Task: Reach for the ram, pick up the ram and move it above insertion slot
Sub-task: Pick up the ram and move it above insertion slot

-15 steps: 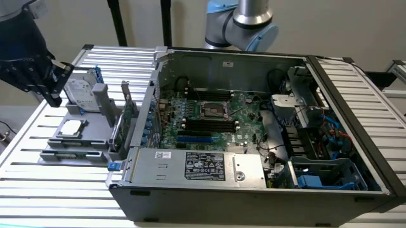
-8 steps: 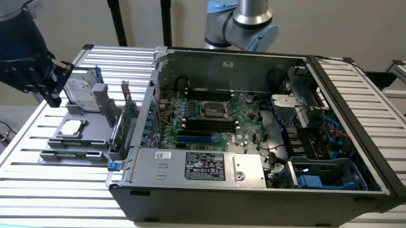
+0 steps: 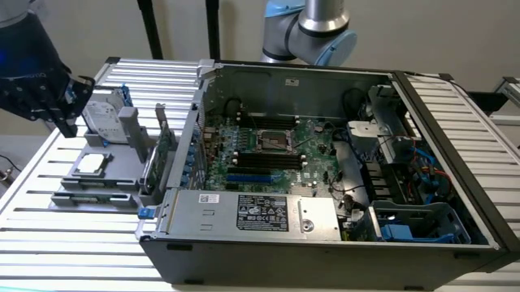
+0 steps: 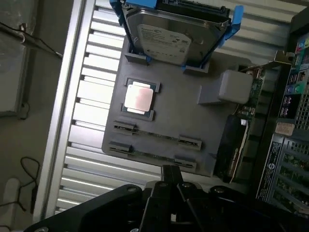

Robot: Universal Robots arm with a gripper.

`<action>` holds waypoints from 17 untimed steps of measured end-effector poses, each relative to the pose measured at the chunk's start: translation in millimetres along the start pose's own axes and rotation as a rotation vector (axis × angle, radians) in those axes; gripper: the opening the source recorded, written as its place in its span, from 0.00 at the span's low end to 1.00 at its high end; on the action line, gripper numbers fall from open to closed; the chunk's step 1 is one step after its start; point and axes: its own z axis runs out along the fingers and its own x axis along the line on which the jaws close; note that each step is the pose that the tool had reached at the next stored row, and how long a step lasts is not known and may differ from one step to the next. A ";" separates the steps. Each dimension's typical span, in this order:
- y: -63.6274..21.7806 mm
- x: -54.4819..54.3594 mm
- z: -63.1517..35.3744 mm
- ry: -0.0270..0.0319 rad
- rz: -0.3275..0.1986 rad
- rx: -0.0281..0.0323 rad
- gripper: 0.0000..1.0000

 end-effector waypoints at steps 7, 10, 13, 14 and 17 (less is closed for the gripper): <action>0.0 0.0 0.0 0.0047 -0.126 0.0001 0.11; 0.0 0.0 0.0 0.0068 -0.181 0.0002 0.11; 0.0 0.0 0.0 0.0090 -0.235 0.0003 0.11; 0.0 0.0 0.0 0.0096 -0.254 0.0003 0.11; 0.0 0.0 0.0 0.0116 -0.308 0.0003 0.11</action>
